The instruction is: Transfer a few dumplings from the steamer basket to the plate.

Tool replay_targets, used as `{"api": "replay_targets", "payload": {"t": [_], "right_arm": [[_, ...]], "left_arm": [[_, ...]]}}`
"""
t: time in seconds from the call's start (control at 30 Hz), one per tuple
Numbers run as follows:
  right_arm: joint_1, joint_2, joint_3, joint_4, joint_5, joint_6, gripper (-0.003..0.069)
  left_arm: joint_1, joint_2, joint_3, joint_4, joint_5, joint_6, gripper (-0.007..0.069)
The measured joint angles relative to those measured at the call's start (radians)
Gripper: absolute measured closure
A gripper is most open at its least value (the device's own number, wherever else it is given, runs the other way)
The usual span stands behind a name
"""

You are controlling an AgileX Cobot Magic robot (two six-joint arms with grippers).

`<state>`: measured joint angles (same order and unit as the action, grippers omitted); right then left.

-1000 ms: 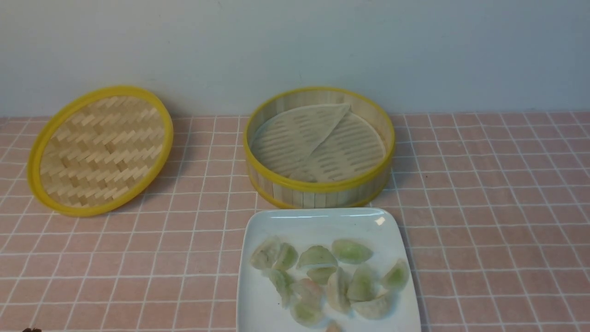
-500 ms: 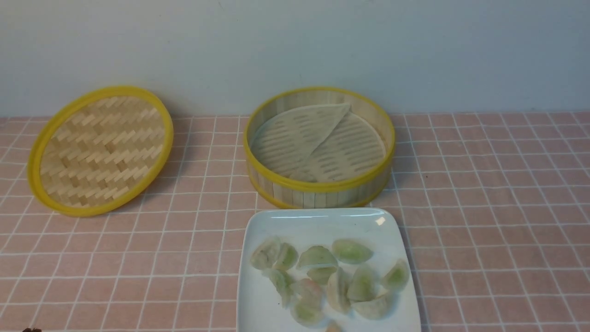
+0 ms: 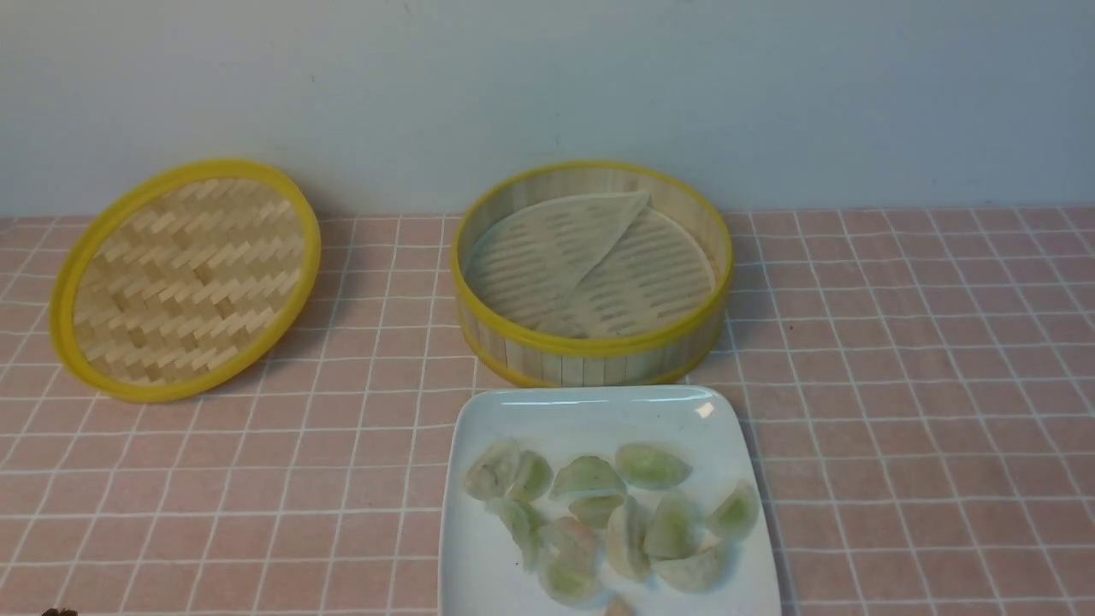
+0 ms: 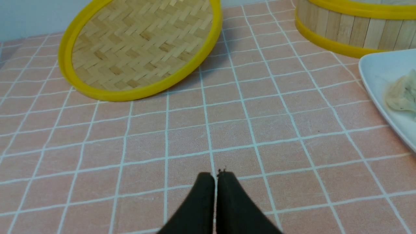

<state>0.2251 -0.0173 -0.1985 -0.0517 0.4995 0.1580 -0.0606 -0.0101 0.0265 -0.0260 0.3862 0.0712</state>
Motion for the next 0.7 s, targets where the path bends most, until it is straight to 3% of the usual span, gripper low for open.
{"api": "replay_targets", "payload": {"t": [0.17,0.27,0.7], "right_arm": [[-0.199,0.0,0.185,0.0,-0.017,-0.001,0.0672],[-0.24,0.001,0.214,0.0,-0.078,0.005,0.0672],[-0.245,0.001,0.223,0.0,-0.138,0.005,0.0672]], "left_arm": [[0.0,0.0,0.0,0.0,0.0,0.0,0.0631],[0.0,0.0,0.0,0.0,-0.001,0.0,0.0631],[0.0,0.0,0.0,0.0,-0.001,0.0,0.0631]]}}
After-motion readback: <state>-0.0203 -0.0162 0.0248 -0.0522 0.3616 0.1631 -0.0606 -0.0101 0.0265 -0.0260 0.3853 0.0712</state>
